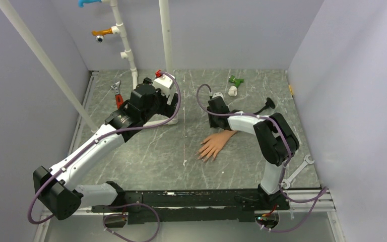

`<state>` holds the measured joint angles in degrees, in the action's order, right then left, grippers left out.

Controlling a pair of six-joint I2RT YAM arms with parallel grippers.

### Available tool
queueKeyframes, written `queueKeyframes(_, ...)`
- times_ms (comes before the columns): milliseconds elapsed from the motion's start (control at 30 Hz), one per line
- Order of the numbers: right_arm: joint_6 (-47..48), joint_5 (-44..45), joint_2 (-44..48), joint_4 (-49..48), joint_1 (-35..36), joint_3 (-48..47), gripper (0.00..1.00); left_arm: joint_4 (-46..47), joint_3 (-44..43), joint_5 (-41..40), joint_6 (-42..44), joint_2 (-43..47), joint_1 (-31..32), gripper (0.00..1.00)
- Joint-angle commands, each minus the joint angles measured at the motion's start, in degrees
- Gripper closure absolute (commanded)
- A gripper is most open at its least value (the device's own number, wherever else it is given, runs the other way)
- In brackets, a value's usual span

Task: Paint the nails
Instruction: Pick up the nail polish bottle from the center of the board.

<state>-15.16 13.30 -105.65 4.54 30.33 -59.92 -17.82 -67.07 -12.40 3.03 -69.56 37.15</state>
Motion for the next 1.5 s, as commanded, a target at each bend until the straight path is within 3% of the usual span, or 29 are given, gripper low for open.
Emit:
queueKeyframes(0, -0.05, 1.55, 2.15, -2.52, 0.22, 0.57, 0.67, 1.99, -0.08, -0.67, 0.75, 1.10, -0.29, 0.05)
queueKeyframes(100, -0.13, 1.35, 2.19, -2.32, 0.32, 0.45, 0.69, 2.02, -0.08, -0.65, 0.83, 1.09, -0.28, 0.05)
queueKeyframes(233, -0.01, 0.91, 3.31, -1.77, 0.43, 0.58, 1.00, 1.82, -0.09, -0.45, 0.99, 1.09, -0.24, 0.05)
queueKeyframes(467, 3.50, -5.91, 8.97, 1.60, 2.54, 1.00, 1.00, 0.80, 0.56, 7.27, 5.57, 2.68, -0.25, 0.05)
queueKeyframes(633, 5.18, -12.49, 18.36, 0.24, 5.85, 5.31, 1.00, -0.45, 0.54, 14.44, 8.87, 4.90, -2.21, 0.06)
queueKeyframes(867, 14.15, -35.51, 29.48, -4.23, 6.76, 9.36, 1.00, -3.06, -0.42, 29.20, 11.29, 8.12, -9.73, 0.05)
queueKeyframes(967, 16.95, -44.31, 30.13, -6.28, 6.92, 8.37, 1.00, -3.57, 0.26, 38.56, 13.27, 10.39, -13.92, 0.06)
queueKeyframes(1133, 22.82, -51.72, 29.71, 0.11, 7.15, 3.37, 1.00, -5.98, 1.43, 53.34, 18.01, 13.37, -17.12, 0.04)
queueKeyframes(1333, 27.13, -58.58, 28.38, 8.72, 7.10, -4.28, 1.00, -10.86, -1.41, 64.89, 20.33, 11.55, -19.93, 0.08)
queueKeyframes(1467, 30.24, -59.90, 26.73, 15.34, 7.36, -9.94, 1.00, -8.43, -0.65, 69.95, 18.48, 12.00, -22.30, 0.14)
